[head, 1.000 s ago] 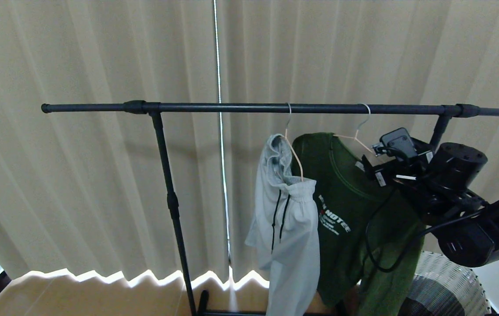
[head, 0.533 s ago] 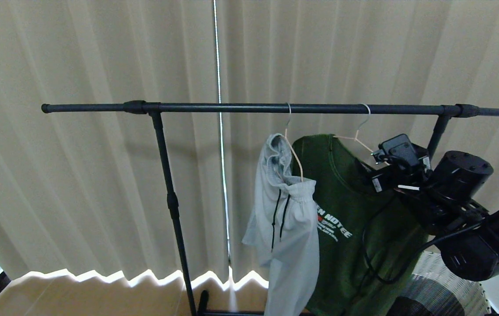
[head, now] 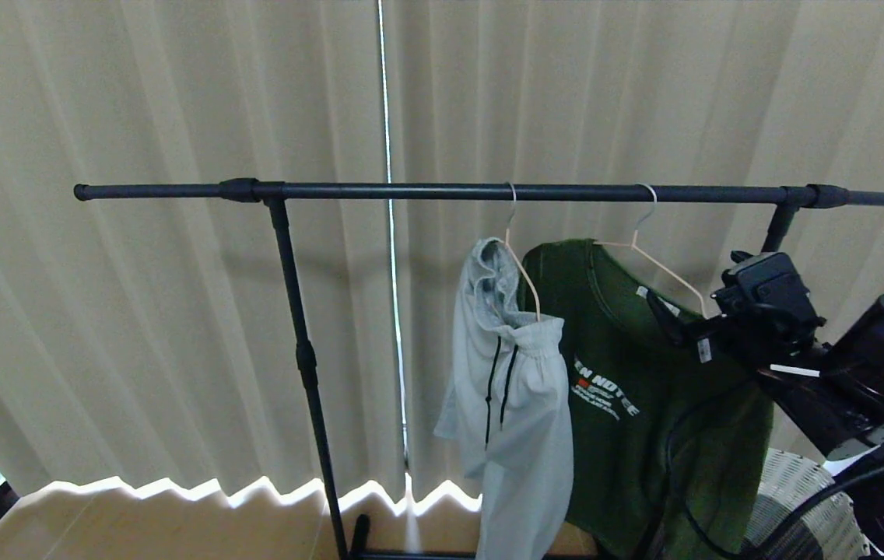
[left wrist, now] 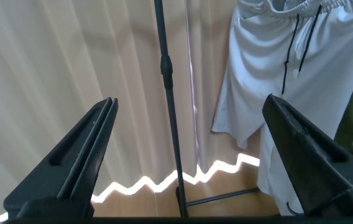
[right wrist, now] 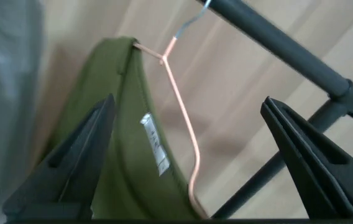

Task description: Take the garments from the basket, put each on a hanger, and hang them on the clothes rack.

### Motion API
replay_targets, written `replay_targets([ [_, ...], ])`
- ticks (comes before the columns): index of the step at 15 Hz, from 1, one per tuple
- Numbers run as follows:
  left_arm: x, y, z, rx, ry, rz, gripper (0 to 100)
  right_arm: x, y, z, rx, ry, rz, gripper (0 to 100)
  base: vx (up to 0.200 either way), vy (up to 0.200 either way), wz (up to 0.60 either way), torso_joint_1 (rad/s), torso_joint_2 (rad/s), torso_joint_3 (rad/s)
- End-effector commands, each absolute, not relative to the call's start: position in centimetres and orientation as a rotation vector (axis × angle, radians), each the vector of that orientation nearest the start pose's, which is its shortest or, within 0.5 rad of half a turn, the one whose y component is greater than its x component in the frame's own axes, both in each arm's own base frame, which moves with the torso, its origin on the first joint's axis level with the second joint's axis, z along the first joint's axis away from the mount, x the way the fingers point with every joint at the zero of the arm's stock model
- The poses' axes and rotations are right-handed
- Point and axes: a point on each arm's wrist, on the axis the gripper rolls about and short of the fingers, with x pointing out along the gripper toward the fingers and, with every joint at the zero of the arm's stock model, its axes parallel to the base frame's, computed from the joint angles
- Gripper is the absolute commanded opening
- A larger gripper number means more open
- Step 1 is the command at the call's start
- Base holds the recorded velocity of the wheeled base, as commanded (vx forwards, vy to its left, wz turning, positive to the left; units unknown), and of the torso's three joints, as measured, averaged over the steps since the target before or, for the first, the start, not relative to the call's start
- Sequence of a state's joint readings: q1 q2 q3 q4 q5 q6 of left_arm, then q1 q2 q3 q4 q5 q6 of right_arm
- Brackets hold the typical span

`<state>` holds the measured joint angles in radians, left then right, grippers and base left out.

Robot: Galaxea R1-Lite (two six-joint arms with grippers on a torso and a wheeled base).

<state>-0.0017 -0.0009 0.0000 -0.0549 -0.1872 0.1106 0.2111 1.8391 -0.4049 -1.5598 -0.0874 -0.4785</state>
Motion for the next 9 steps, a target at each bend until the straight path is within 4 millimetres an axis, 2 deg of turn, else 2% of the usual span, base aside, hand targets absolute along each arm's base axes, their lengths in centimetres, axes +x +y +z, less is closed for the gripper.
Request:
replay_targets([
  [1,-2.3,-0.4,8.1,0.115,-0.065,-0.185,100,25.0,5.2,15.7,-0.421,-0.212,0.095,100,0.0,0.0,0.0,0.0,0.0,0.0],
  [3,-2.3,-0.4,8.1,0.115,-0.065,-0.185,100,23.2,4.8,16.5,-0.394,-0.236,0.092,100,0.0,0.0,0.0,0.0,0.0,0.0],
  [6,-2.3,-0.4,8.1,0.115,-0.065,-0.185,100,19.5,4.0,16.9,-0.386,-0.249,0.09,100,0.0,0.0,0.0,0.0,0.0,0.0],
  [8,-2.3,-0.4,8.1,0.114,-0.065,-0.182,100,14.8,3.0,16.1,-0.37,-0.235,0.096,100,0.0,0.0,0.0,0.0,0.0,0.0],
  [9,-2.3,-0.4,8.1,0.114,-0.065,-0.182,100,13.8,2.8,16.4,-0.356,-0.254,0.089,100,0.0,0.0,0.0,0.0,0.0,0.0],
])
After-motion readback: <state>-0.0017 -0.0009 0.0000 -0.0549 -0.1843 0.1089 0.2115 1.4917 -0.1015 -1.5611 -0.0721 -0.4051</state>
